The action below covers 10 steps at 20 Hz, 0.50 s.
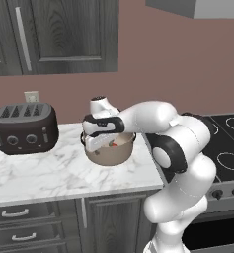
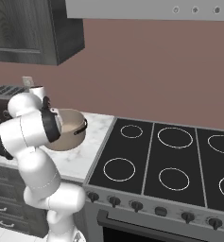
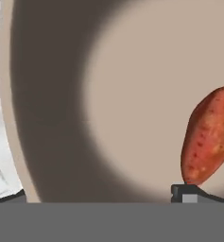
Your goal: Turn on the sink faucet. Then move the sweet potato from the counter to the sink. Turn off the sink. Move the vegetable from the sink to the pot next to the stove. Finally move the pot to the front center burner.
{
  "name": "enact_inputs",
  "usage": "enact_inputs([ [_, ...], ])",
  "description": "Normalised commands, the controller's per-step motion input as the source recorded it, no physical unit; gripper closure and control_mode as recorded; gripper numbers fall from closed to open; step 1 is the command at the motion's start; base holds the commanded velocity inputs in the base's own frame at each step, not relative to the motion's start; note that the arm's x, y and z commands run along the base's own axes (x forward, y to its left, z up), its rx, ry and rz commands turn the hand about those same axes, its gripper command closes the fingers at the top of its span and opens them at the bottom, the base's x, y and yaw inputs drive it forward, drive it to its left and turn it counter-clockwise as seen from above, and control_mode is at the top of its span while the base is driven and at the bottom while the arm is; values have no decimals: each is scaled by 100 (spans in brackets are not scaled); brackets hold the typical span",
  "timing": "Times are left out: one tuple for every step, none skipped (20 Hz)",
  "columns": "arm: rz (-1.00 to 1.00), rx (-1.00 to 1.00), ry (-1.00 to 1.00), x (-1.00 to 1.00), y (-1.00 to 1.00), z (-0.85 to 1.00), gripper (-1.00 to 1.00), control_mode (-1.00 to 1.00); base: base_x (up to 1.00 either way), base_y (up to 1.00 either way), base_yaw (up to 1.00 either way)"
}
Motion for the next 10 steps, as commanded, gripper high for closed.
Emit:
enact_inputs([
  [10, 0, 0, 7, 0, -41, -100, -100, 0, 0, 0],
  [9, 0, 0, 0, 0, -45, -100, -100, 0, 0, 0],
  [9, 0, 0, 0, 0, -50, -100, -100, 0, 0, 0],
  [8, 0, 0, 0, 0, -59, 100, -100, 0, 0, 0],
  [8, 0, -5, 0, 0, -41, 100, -100, 0, 0, 0],
  [7, 0, -4, 0, 0, -23, 100, -100, 0, 0, 0],
  [4, 0, 0, 0, 0, -14, 100, -100, 0, 0, 0],
  [0, 0, 0, 0, 0, 0, 100, -100, 0, 0, 0],
  [0, 0, 0, 0, 0, 0, 100, -100, 0, 0, 0],
  [0, 0, 0, 0, 0, -2, 100, -100, 0, 0, 0],
])
